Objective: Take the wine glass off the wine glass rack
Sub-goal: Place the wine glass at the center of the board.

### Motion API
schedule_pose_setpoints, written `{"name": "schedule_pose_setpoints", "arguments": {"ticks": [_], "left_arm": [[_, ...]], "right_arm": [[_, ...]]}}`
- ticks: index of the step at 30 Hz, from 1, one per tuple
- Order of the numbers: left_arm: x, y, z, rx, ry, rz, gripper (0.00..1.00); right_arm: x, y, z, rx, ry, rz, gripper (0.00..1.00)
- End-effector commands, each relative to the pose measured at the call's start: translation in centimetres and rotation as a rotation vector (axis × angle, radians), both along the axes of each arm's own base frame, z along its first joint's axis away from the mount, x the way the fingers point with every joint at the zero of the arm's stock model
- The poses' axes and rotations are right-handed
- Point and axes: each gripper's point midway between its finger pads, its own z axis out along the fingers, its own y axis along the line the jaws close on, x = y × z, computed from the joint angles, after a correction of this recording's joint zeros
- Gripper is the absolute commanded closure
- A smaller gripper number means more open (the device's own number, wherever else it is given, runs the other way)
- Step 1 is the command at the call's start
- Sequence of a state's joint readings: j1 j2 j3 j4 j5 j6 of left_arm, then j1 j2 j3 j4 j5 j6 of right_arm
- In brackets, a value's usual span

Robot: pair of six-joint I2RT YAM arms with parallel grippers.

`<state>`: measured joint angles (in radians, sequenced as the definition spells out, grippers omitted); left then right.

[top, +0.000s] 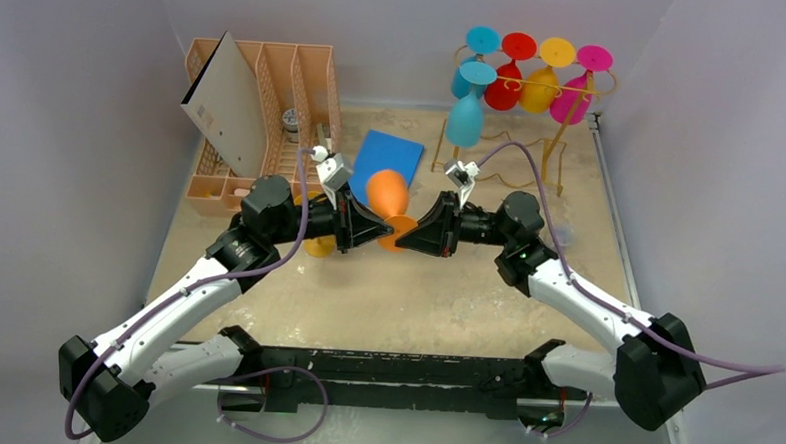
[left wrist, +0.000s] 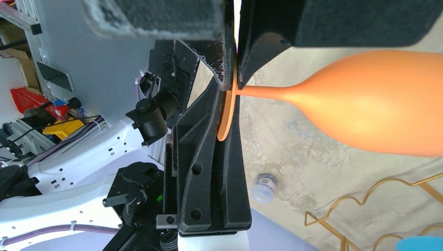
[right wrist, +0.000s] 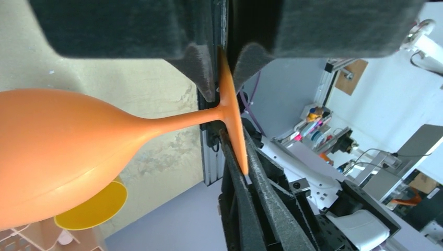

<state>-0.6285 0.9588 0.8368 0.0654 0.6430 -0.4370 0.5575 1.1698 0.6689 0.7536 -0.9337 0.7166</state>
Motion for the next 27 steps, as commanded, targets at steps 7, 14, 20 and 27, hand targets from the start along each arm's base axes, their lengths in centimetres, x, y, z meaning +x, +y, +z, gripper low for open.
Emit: {"name": "schedule_pose_setpoints", "arguments": {"ticks": [7, 14, 20, 27], "left_arm": [[-0.4, 0.2, 2.2, -0.017, 0.005, 0.003, 0.93], [0.4, 1.9, 1.4, 0.094, 0.133, 0.137, 0.51], [0.6, 4.5, 1.6, 0.132, 0.127, 0.271, 0.22], [1.2, 5.5, 2.7, 0.200, 0.135, 0.319, 0.18]], "right_arm": [[-0.7, 0.5, 1.3, 0.056, -0.093, 0.072, 1.00], [-1.6, 0.6, 1.1, 0.061, -0.205, 0.163, 1.00], [-3.1, 0.0, 0.2, 0.093, -0.507, 0.287, 1.00], [-2.9, 0.2, -0.6, 0.127, -0.642, 0.314, 1.00]]}}
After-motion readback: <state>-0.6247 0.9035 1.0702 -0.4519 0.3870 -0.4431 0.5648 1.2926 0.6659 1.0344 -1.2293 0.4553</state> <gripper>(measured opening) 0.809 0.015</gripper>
